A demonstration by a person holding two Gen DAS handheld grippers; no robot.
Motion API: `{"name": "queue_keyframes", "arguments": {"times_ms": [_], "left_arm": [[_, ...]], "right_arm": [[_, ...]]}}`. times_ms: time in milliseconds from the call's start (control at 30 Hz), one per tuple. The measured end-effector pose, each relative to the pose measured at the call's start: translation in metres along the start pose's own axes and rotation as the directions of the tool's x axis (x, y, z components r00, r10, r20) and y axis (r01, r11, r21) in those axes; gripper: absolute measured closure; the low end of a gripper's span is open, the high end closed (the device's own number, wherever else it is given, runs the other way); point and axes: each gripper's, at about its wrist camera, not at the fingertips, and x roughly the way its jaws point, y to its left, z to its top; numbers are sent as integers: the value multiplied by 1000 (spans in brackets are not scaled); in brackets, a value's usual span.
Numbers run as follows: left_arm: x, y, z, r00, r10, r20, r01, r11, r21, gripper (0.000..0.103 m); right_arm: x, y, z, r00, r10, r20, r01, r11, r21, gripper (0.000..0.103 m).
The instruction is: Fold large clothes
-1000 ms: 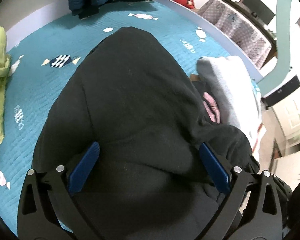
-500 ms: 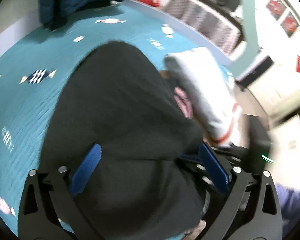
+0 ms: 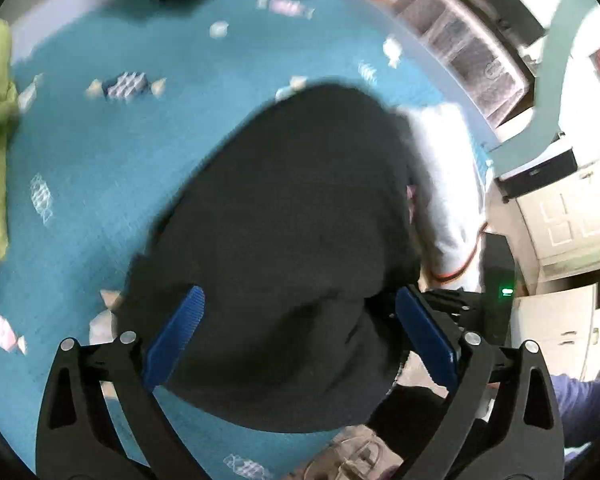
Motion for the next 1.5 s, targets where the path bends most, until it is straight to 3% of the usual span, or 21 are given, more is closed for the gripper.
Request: {"name": "queue_keyframes", "arguments": {"times_ms": [33,200,300,533,700,900,1000,1033,1133,1167,1233,1333,1400,1500], "left_arm": [[12,-3,5,997,75,-36,-74,997,15,7],[45,-5,24,973,177,-146,-179,984,6,7],[62,1,35,956,203,-213,-205,979,14,7],[111,12,55,916,193,-351,-201,979,15,4],[136,22,67,888,180,-422,-188,982,24,3],[137,30,74,882,151,-447,-169,986,-1,3],[112,42,76,891,58,-450,-93,994,-55,3],[106,45,76,892,32,-451,-70,995,-68,3],[86,54,74,893,-60,-447,23,996,-88,3],[75,58,73,895,-95,-437,65,994,-82,3],[55,65,73,906,-143,-397,122,989,-77,4],[21,82,77,929,-200,-310,190,980,-61,4],[8,92,81,941,-206,-270,202,979,-42,3],[8,114,81,938,-236,-252,236,971,-34,3]], "right_arm": [[1,-1,2,1000,4,-13,-4,1000,4,98],[6,-9,20,996,26,-89,-24,999,27,98],[11,-13,27,991,42,-124,-36,998,47,98],[24,-20,39,986,35,-164,-18,995,102,98],[42,-34,46,988,51,-143,-26,984,176,99],[35,-32,47,994,22,-108,5,969,245,98],[1,-23,30,999,40,-26,-31,957,290,90],[-13,-20,26,999,50,11,-51,950,309,81],[-59,-9,5,989,72,130,-116,920,374,35],[-72,-5,-6,988,14,153,-74,915,396,29],[-92,2,-31,977,-74,200,-23,897,442,23],[-88,-12,-71,979,-112,173,0,839,544,23],[-69,-28,-96,988,-89,125,-13,762,647,23],[-49,-51,-123,987,-16,162,-114,643,758,22]]}}
